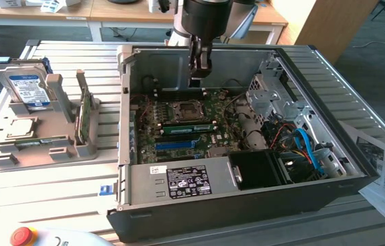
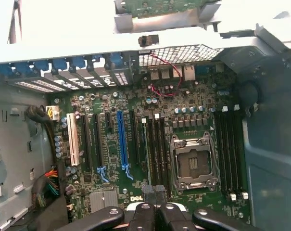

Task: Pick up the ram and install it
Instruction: 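Press down the ram until it locks into place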

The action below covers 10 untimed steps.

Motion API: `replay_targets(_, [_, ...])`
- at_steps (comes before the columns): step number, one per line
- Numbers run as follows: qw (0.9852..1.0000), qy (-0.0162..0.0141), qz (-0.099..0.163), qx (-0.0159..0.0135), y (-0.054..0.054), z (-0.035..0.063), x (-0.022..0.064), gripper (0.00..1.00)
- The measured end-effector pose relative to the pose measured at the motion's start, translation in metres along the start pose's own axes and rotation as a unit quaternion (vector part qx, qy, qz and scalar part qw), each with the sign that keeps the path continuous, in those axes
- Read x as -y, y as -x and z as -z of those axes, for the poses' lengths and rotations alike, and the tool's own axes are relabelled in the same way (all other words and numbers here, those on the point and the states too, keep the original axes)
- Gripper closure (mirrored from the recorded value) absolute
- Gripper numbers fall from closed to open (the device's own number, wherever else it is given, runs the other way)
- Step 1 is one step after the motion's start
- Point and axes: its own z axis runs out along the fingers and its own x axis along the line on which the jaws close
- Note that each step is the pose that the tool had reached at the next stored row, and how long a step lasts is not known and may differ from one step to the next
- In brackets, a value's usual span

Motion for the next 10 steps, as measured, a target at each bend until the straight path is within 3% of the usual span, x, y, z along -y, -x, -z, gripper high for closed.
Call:
replay_targets(1, [0.9998, -0.0003, -0.020, 0.0002, 0.0000, 0.0000, 0.0000, 0.89])
replay_targets(6, [0.9983, -0.0007, -0.058, 0.0006, 0.0000, 0.0000, 0.0000, 0.89])
replay_targets(10, [0.9961, -0.0011, -0.088, 0.0009, 0.0000, 0.0000, 0.0000, 0.89])
